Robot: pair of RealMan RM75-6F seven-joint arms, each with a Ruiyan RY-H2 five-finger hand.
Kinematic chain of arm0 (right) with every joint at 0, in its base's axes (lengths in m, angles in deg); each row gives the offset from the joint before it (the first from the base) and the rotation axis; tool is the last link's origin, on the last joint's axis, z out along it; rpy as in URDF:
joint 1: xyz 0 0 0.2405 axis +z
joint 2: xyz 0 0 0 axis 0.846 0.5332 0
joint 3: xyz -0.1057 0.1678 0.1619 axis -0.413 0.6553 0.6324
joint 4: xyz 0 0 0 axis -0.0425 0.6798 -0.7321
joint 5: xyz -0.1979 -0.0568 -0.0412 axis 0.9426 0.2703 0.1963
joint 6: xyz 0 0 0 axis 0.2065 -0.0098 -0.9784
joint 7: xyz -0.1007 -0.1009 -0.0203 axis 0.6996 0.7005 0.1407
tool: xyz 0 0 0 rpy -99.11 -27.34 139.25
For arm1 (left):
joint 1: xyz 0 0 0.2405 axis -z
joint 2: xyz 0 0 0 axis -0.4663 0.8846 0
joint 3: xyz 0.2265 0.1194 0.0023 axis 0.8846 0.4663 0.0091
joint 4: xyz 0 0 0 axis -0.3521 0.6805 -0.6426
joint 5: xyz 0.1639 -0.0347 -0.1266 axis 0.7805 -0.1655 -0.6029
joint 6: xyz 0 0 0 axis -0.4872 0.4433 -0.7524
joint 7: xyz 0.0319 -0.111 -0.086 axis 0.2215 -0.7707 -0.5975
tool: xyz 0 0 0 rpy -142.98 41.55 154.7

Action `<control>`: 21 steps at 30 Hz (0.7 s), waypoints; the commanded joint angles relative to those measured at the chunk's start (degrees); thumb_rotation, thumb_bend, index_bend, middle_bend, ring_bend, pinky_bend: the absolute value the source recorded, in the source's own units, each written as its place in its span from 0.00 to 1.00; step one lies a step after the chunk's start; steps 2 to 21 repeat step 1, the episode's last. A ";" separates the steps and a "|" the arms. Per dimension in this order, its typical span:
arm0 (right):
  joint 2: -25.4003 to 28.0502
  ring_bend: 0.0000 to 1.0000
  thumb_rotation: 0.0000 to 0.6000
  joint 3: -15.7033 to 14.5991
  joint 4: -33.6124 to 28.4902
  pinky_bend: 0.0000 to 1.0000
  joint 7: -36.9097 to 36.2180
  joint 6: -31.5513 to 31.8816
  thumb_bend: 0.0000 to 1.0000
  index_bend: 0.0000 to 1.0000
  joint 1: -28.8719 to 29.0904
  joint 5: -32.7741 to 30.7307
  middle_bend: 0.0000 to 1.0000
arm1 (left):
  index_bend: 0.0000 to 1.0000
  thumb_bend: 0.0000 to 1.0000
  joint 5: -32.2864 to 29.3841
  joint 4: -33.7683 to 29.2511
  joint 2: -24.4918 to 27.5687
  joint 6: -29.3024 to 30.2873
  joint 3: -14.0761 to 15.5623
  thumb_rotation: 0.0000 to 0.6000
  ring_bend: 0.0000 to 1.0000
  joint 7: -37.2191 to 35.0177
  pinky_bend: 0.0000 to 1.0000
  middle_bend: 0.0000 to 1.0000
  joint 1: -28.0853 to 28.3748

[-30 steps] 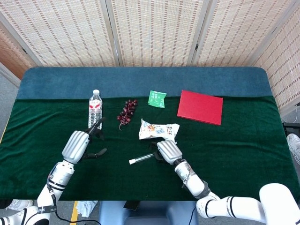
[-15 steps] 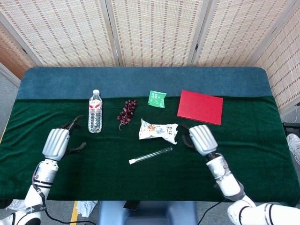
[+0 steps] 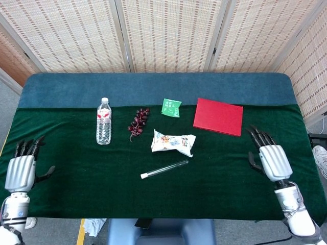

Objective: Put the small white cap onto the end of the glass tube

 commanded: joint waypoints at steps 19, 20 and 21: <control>0.51 0.08 0.99 -1.84 1.03 0.07 -1.73 3.72 0.68 0.06 -3.88 1.69 0.05 | 0.10 0.30 3.44 -1.34 0.43 3.74 2.21 1.00 0.11 -1.33 0.06 0.27 -3.14; 0.51 0.08 0.99 -1.84 1.03 0.07 -1.73 3.72 0.68 0.06 -3.88 1.69 0.05 | 0.10 0.30 3.44 -1.34 0.43 3.74 2.21 1.00 0.11 -1.33 0.06 0.27 -3.14; 0.51 0.08 0.99 -1.84 1.03 0.07 -1.73 3.72 0.68 0.06 -3.88 1.69 0.05 | 0.10 0.30 3.44 -1.34 0.43 3.74 2.21 1.00 0.11 -1.33 0.06 0.27 -3.14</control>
